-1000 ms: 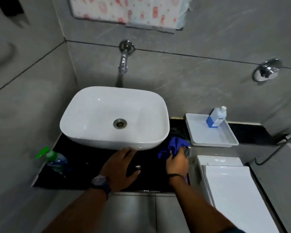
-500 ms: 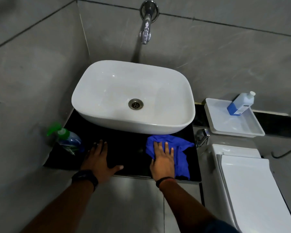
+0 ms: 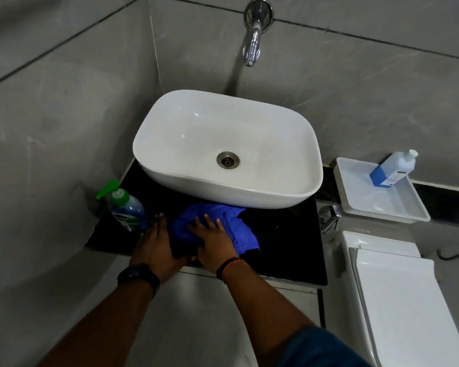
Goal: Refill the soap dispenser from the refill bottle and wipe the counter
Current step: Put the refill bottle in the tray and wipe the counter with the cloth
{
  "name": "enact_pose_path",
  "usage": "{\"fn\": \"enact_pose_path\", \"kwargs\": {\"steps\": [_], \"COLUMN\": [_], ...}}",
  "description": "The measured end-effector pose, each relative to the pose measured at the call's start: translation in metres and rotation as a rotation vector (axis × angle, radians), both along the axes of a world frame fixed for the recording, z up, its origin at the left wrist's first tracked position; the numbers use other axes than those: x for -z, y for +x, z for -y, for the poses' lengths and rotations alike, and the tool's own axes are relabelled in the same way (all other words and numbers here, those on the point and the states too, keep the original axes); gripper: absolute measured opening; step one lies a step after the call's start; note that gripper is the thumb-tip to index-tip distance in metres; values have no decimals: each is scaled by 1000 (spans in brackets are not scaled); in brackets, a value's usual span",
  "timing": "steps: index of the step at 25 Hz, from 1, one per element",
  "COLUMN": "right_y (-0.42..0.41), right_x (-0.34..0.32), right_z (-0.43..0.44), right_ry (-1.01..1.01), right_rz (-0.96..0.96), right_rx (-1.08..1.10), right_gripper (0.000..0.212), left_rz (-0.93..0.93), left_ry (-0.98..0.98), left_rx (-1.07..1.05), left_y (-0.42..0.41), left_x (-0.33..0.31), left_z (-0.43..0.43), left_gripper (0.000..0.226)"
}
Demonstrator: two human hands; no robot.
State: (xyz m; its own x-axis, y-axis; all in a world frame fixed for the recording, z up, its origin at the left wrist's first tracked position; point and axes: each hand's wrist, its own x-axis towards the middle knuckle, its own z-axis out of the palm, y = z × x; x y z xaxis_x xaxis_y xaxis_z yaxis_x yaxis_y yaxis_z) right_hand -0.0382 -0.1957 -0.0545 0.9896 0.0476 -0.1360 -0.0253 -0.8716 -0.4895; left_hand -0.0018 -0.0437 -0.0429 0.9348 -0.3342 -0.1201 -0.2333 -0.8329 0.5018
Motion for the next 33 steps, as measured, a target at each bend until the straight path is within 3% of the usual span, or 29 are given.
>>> {"fn": "enact_pose_path", "kwargs": {"steps": [4, 7, 10, 13, 17, 20, 25, 30, 33], "right_y": [-31, -62, -92, -105, -86, -59, -17, -41, -77], "right_x": [-5, -3, 0, -1, 2, 3, 3, -3, -1], "right_z": [23, 56, 108, 144, 121, 79, 3, 45, 91], "right_ry": [123, 101, -33, -103, -222, -253, -148, 0, -39], "right_rz": [9, 54, 78, 35, 24, 62, 92, 66, 74], "right_rx": [-101, -43, 185, 535, 726, 639, 262, -117, -64], "right_gripper": [65, 68, 68, 66, 66, 65, 70, 71, 75], "left_rz": [48, 39, 32, 44, 41, 20, 21, 29, 27], "left_ry": [33, 120, 223, 208, 158, 164, 125, 116, 194], "left_rx": [22, 44, 140, 142, 119, 112, 72, 67, 15], "left_y": [-7, -11, -17, -21, -21, -20, -18, -18, -22], "left_x": [3, 3, 2, 6, 10, 9, 6, 7, 6], "left_z": [-3, 4, 25, 29, 21, 17, 13, 6, 16], "left_gripper": [109, 110, 104, 101, 105, 109, 111, 114, 126]}}
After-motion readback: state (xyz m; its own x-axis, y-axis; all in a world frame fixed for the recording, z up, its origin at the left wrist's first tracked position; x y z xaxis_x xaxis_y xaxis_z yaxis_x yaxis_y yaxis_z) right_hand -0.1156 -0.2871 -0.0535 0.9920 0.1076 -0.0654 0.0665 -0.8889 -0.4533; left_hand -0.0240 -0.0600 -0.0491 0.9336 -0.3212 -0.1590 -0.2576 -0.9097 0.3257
